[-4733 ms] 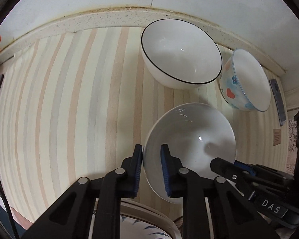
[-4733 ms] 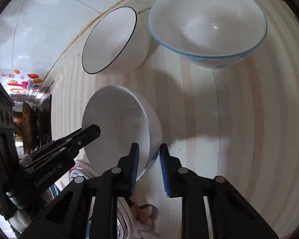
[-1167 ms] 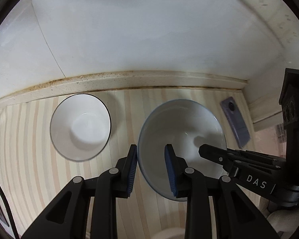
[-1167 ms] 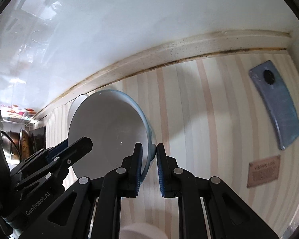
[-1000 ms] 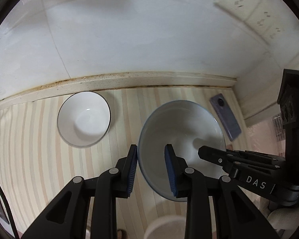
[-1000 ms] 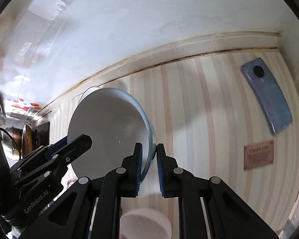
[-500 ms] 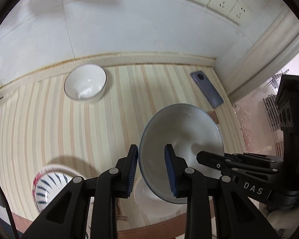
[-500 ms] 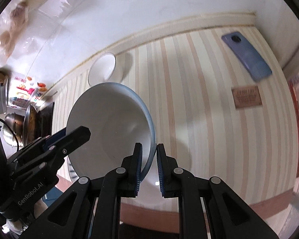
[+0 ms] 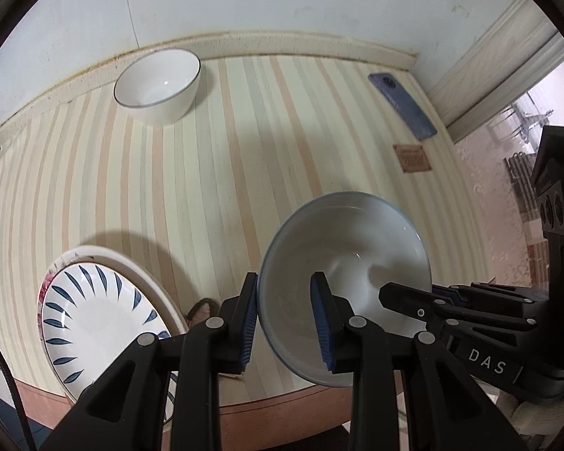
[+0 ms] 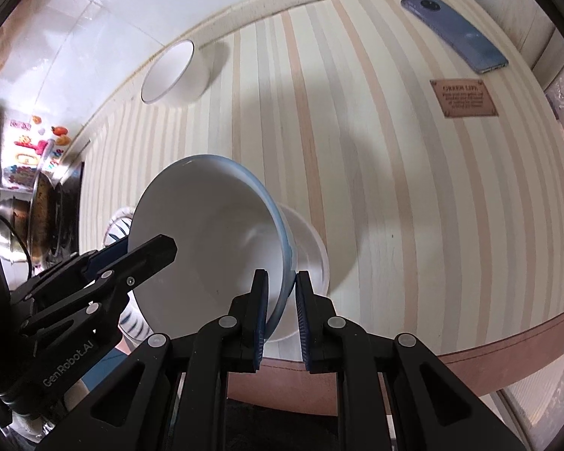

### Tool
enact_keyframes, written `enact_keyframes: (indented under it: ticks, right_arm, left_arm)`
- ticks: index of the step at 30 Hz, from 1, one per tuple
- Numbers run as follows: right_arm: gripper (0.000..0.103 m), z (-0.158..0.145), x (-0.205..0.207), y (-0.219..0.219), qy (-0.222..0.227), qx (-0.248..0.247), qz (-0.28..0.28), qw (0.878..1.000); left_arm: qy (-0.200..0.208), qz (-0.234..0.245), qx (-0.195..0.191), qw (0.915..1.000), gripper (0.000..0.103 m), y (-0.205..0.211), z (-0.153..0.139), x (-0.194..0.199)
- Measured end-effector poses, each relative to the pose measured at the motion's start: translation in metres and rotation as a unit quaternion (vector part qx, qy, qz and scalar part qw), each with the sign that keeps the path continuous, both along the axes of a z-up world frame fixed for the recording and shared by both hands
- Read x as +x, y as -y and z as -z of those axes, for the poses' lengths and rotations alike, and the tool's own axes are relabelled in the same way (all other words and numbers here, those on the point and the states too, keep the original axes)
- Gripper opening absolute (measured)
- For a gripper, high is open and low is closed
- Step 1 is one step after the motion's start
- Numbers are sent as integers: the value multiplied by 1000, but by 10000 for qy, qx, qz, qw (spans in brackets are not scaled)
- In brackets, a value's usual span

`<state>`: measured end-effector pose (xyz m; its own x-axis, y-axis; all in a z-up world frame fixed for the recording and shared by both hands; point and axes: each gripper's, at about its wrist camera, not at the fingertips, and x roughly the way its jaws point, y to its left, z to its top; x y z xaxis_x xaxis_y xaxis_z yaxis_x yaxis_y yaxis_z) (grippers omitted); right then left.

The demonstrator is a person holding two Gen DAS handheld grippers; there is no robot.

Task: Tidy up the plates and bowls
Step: 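Lower the held white bowl into the black-rimmed white bowl, then open both grippers and release the nested bowls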

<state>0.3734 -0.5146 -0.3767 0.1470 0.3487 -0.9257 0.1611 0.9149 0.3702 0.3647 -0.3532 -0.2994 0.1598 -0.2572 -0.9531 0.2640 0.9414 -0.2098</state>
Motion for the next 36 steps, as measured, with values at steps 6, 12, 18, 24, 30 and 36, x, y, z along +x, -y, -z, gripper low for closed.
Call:
enact_keyframes:
  ticks: [6, 12, 18, 24, 30, 36]
  right_arm:
    - [16, 15, -5, -4, -150, -20, -16, 9999]
    - [16, 24, -2, -6, -264, -75, -49, 9996]
    - [16, 28, 1, -12, -291, -137, -59, 9995]
    - [21, 26, 1, -13, -302, -118, -61, 9995]
    - [24, 21, -1, -3, -375, -66, -75, 9992]
    - [26, -13, 10, 13, -138, 40, 14, 9999]
  left_arm:
    - [-94, 51, 107, 9999, 25, 0, 13, -3]
    - [-160, 146, 188, 9996, 25, 3, 23, -5]
    - [-167, 143, 235, 9995, 25, 4, 29, -5]
    - [-195, 124, 198, 9995, 25, 1, 30, -5]
    - [-208, 89, 96, 9997, 25, -2, 25, -4]
    - [135, -314, -120, 9993, 26, -30, -11, 16]
